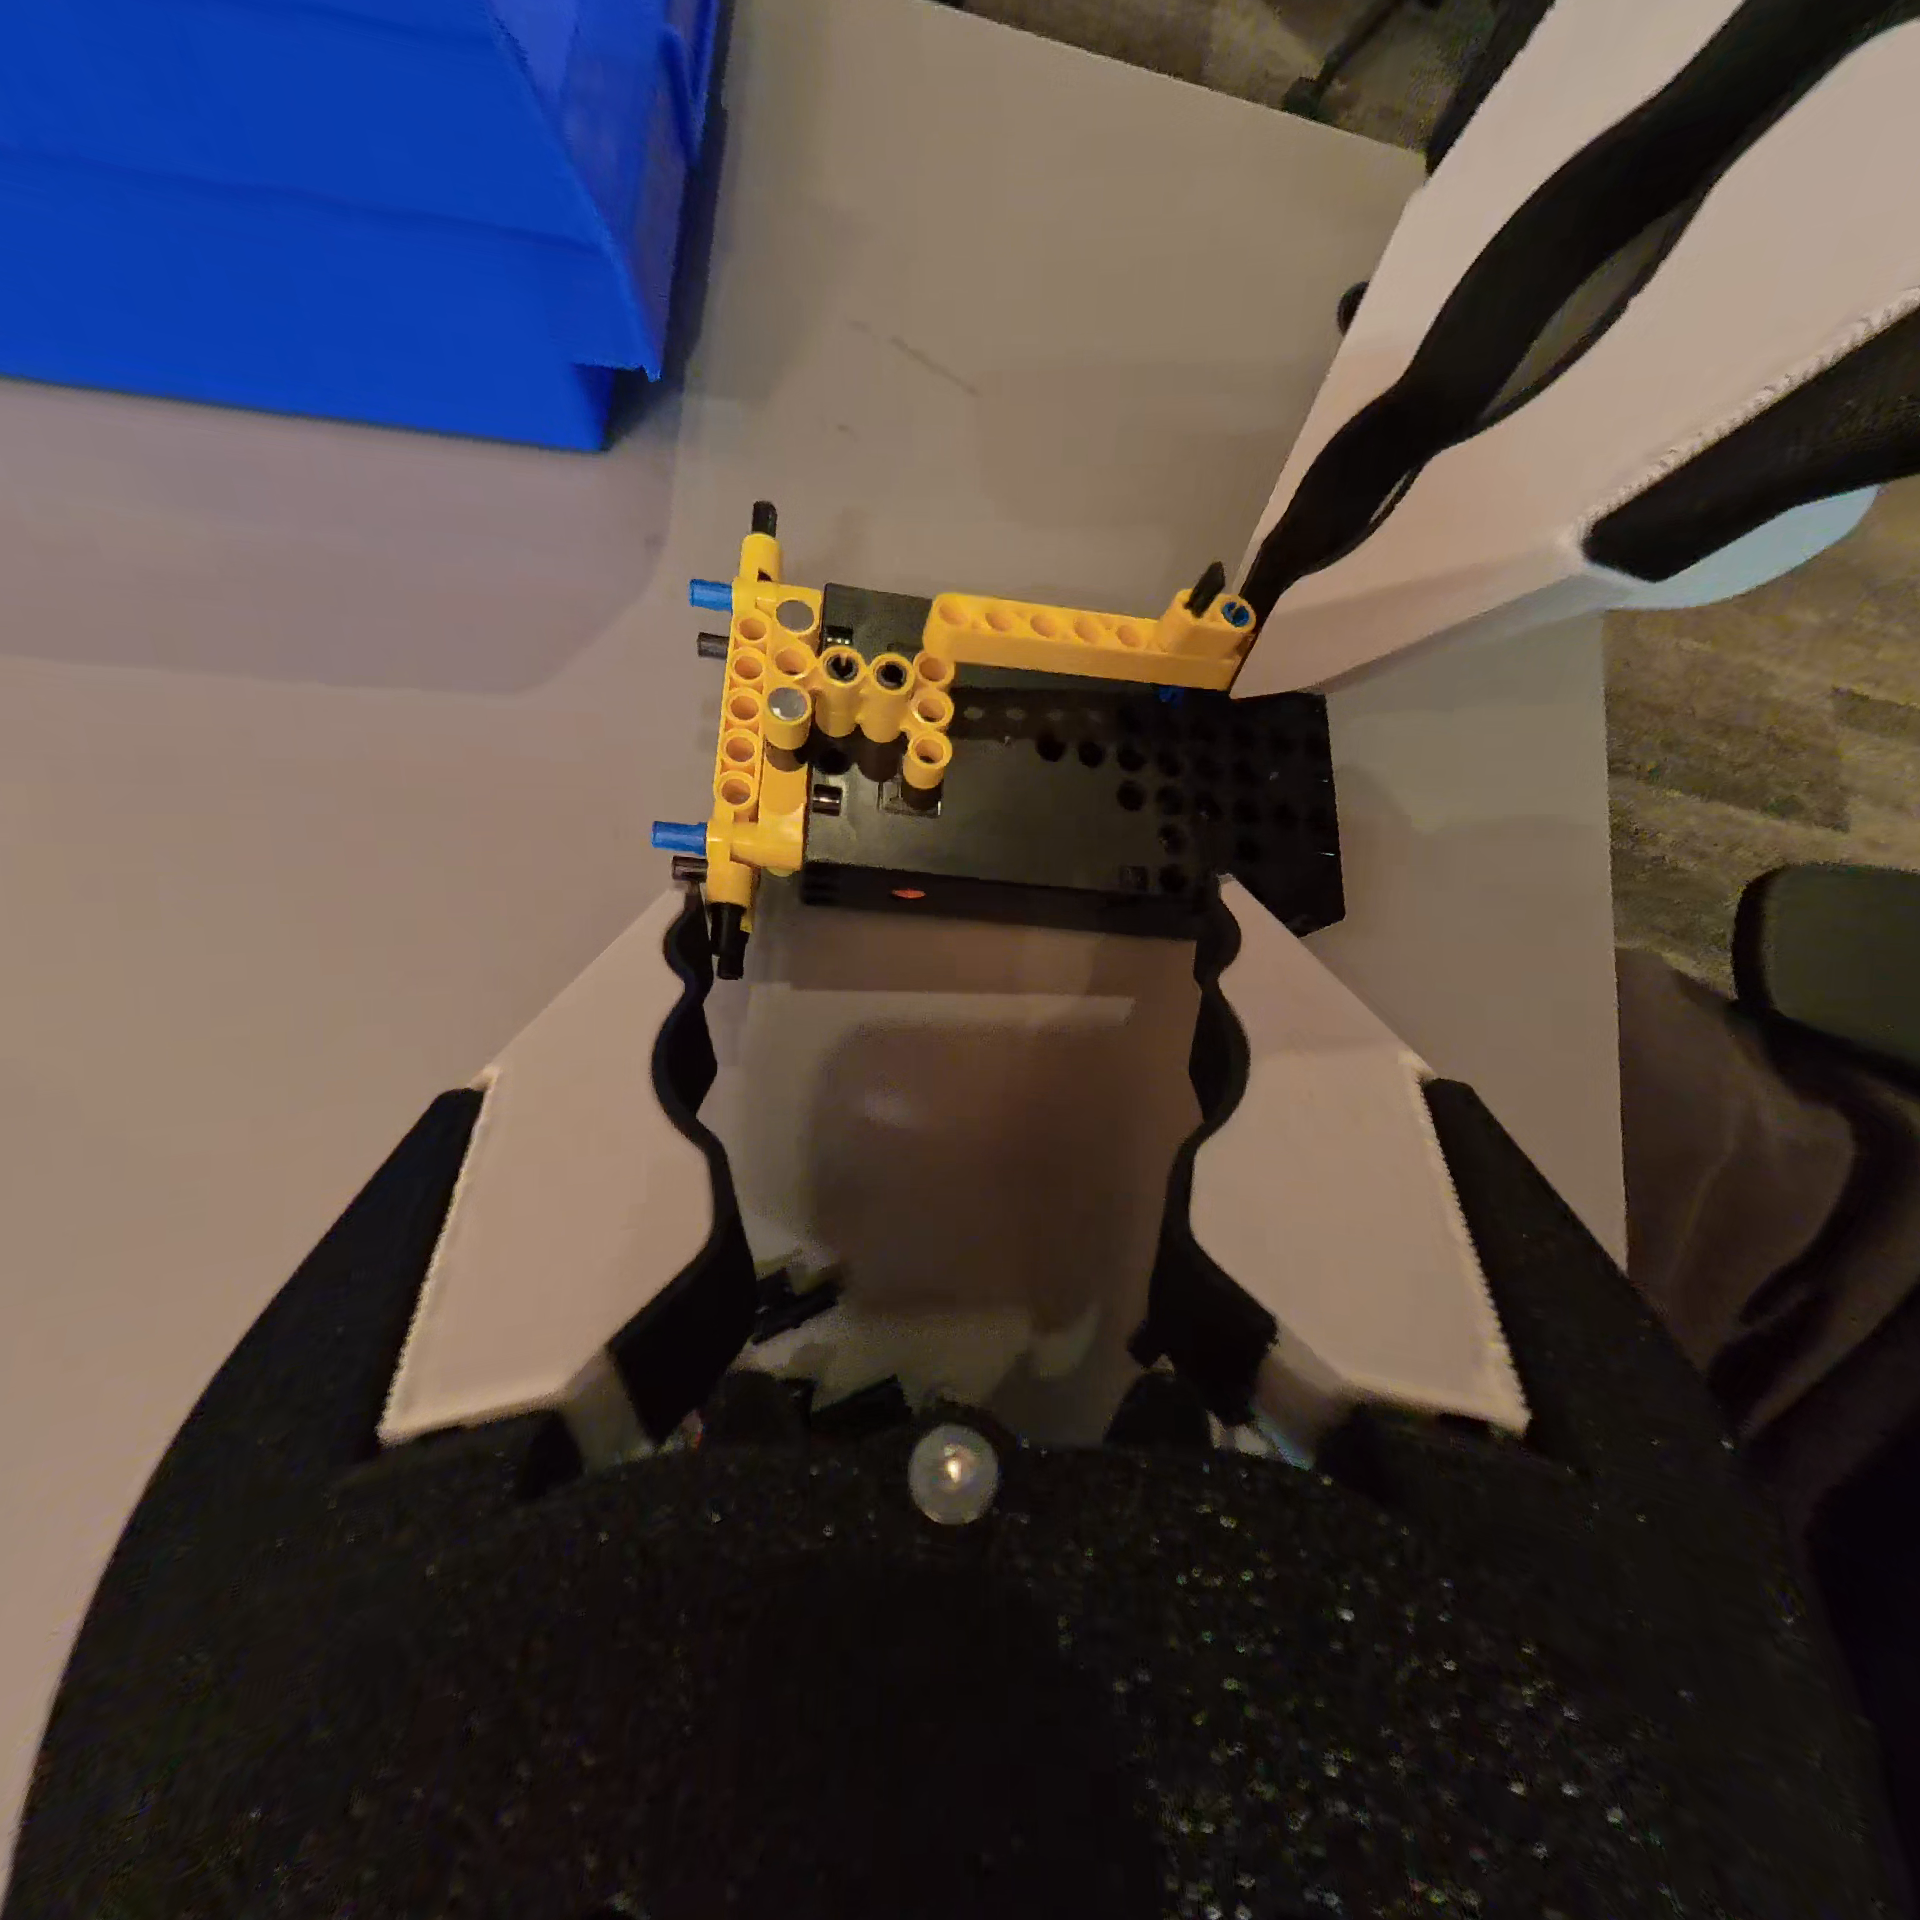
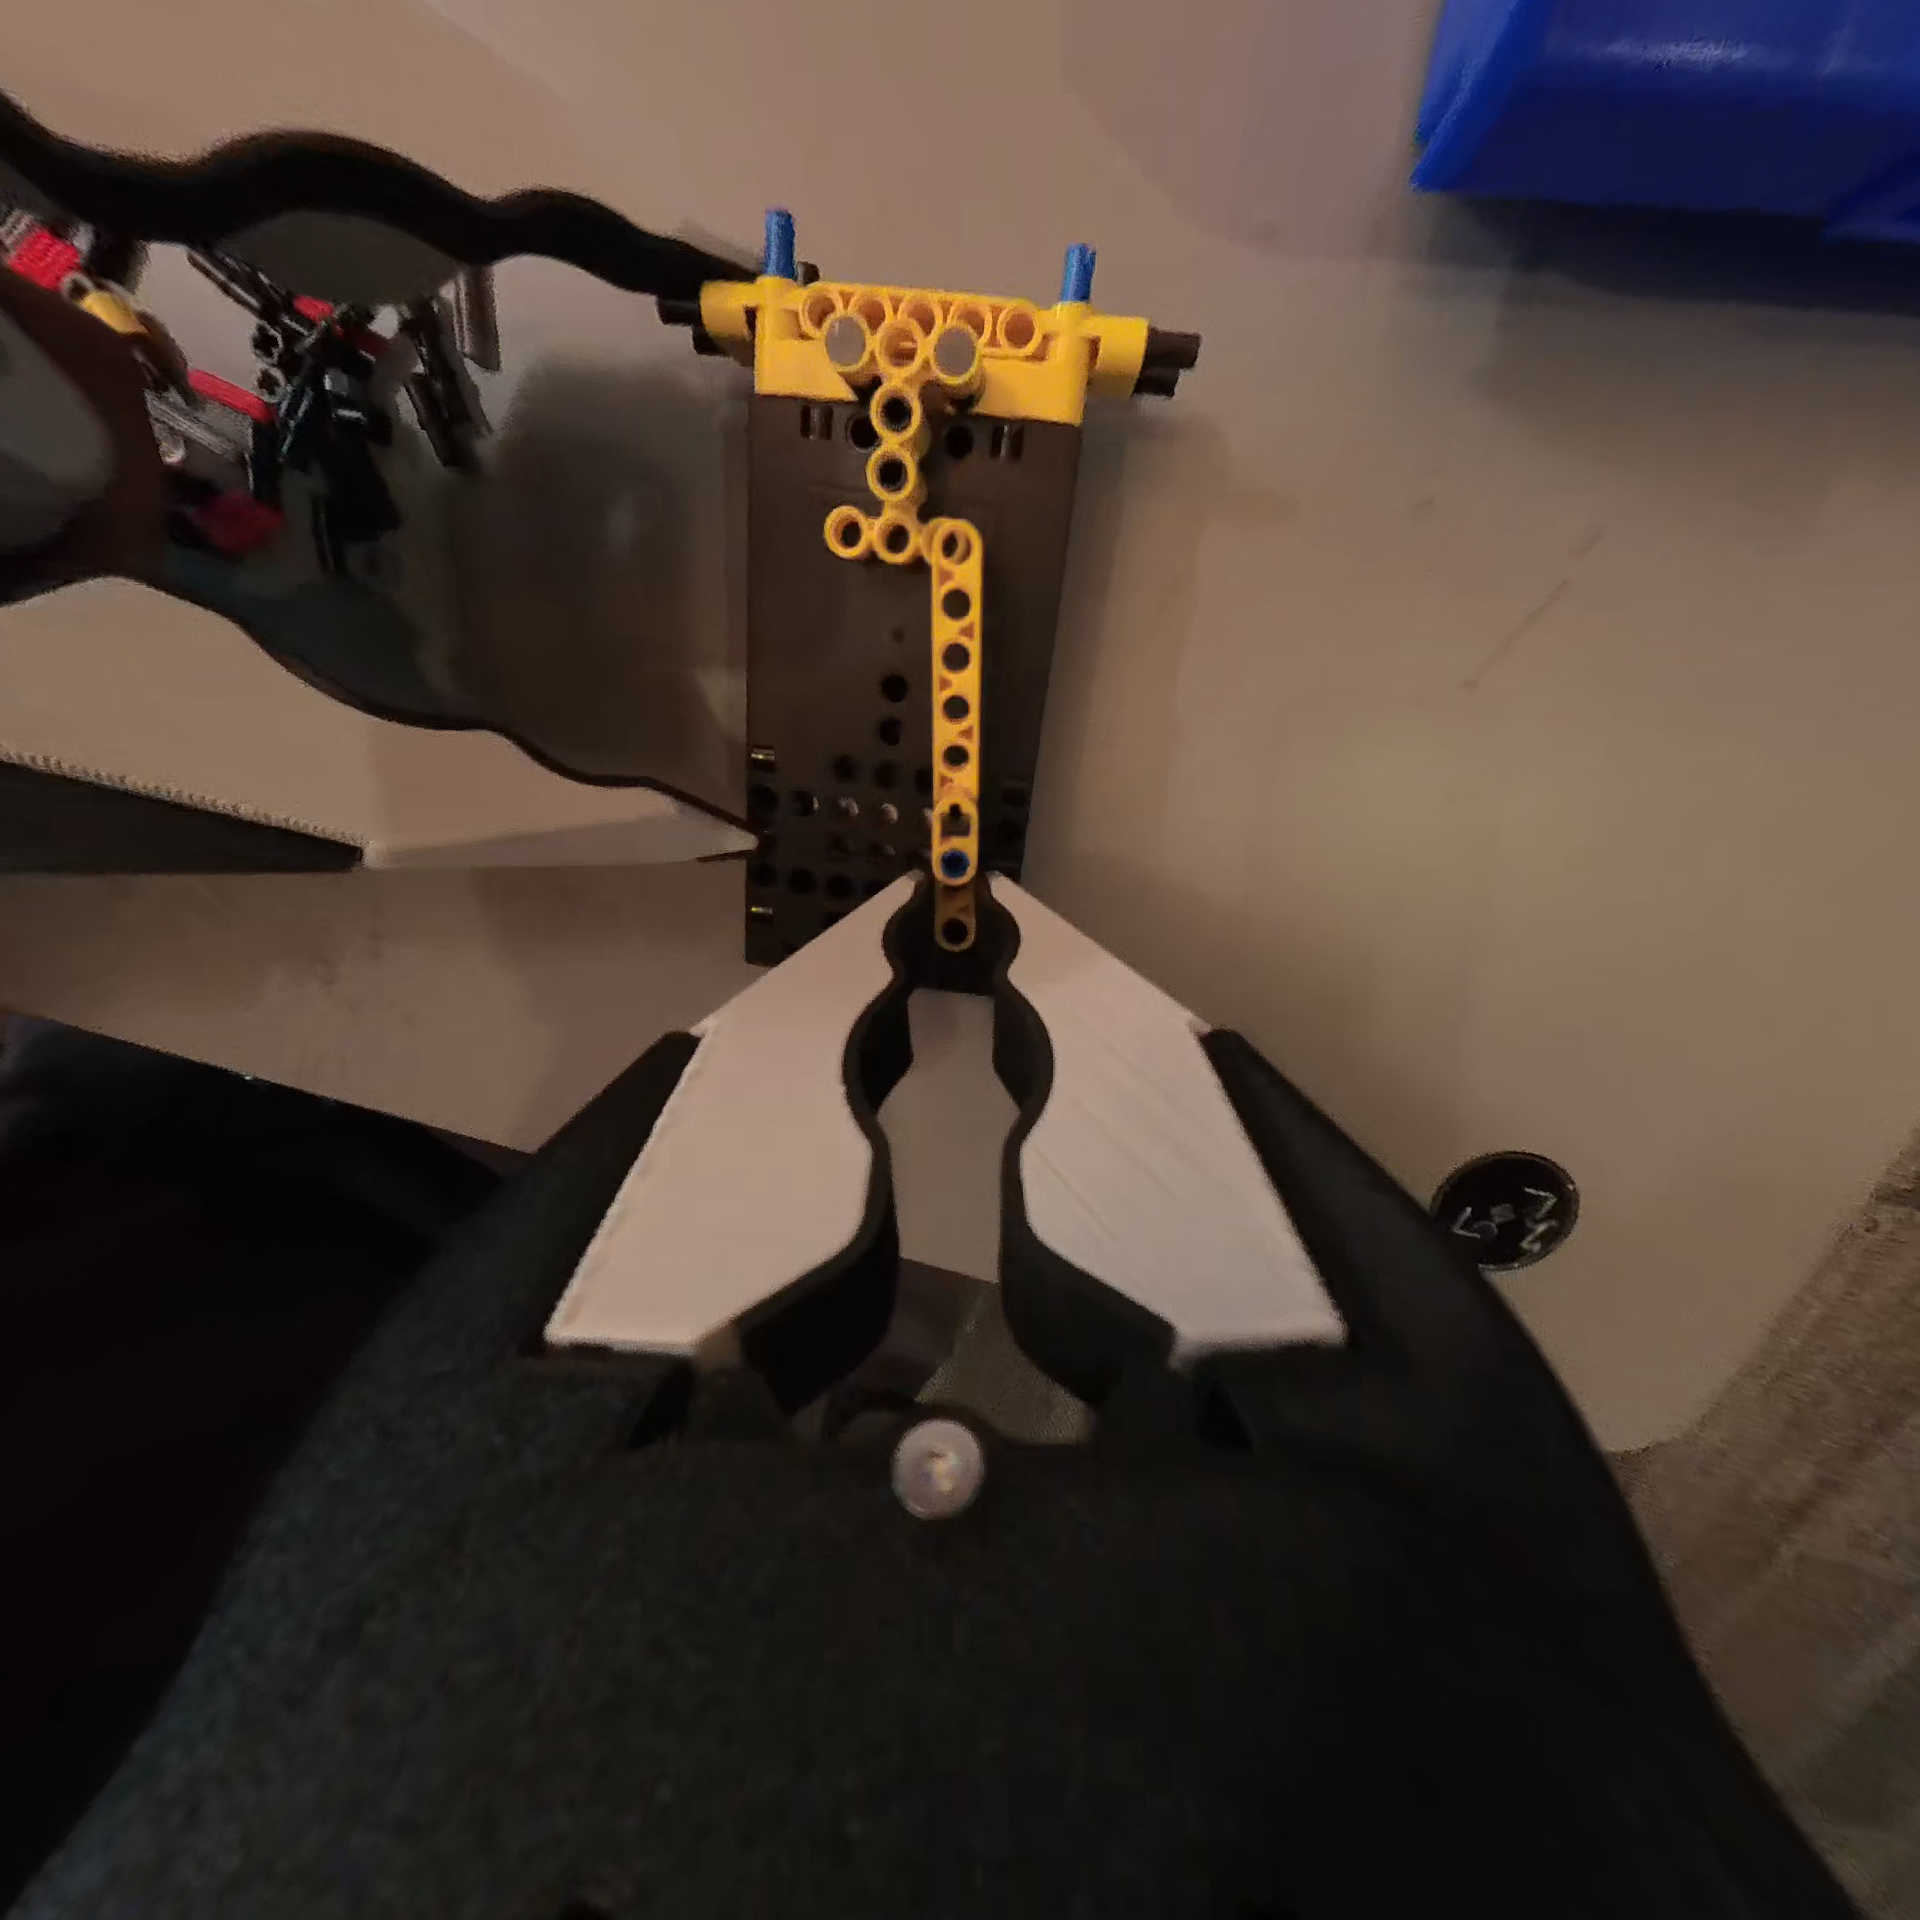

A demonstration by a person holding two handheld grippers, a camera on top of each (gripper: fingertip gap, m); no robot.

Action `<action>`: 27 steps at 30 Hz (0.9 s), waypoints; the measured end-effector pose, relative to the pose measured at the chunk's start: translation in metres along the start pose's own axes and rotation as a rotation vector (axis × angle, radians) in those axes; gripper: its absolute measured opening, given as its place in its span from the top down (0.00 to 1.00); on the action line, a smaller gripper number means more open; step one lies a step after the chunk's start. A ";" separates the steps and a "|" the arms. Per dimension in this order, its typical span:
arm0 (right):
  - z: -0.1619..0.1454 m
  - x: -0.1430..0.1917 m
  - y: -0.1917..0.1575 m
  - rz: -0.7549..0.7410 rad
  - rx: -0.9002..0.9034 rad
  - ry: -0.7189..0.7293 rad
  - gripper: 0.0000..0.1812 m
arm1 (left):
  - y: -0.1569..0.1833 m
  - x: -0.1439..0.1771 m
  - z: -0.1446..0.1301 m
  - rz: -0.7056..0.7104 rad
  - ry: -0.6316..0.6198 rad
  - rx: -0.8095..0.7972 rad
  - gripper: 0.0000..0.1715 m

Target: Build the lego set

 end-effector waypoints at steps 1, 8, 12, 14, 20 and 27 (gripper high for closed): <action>0.000 0.000 0.001 0.002 -0.014 0.005 0.96 | 0.001 -0.001 -0.001 0.000 -0.001 0.021 0.45; 0.003 0.000 0.002 -0.054 -0.036 -0.053 0.96 | 0.004 -0.003 -0.001 0.013 -0.001 0.066 0.46; 0.004 -0.001 -0.001 -0.134 0.013 -0.072 0.96 | 0.004 -0.005 -0.002 0.005 0.007 0.106 0.45; 0.004 -0.001 -0.001 -0.140 0.017 -0.066 0.96 | 0.004 -0.006 -0.002 -0.004 0.008 0.119 0.45; 0.006 -0.001 0.002 -0.116 0.039 -0.088 0.96 | 0.003 -0.007 -0.002 -0.007 0.011 0.127 0.45; 0.008 -0.002 0.004 -0.090 0.039 -0.101 0.96 | 0.003 -0.007 -0.002 -0.006 0.013 0.130 0.45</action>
Point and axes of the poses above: each gripper's, where its closed fingertips meet, x back along the fingers, z out of its top, y = z × x across the jaws, the point moved 7 cm from there along x, back along the fingers, and after that the axes turned 5 degrees about z, right-handed, at the moved point
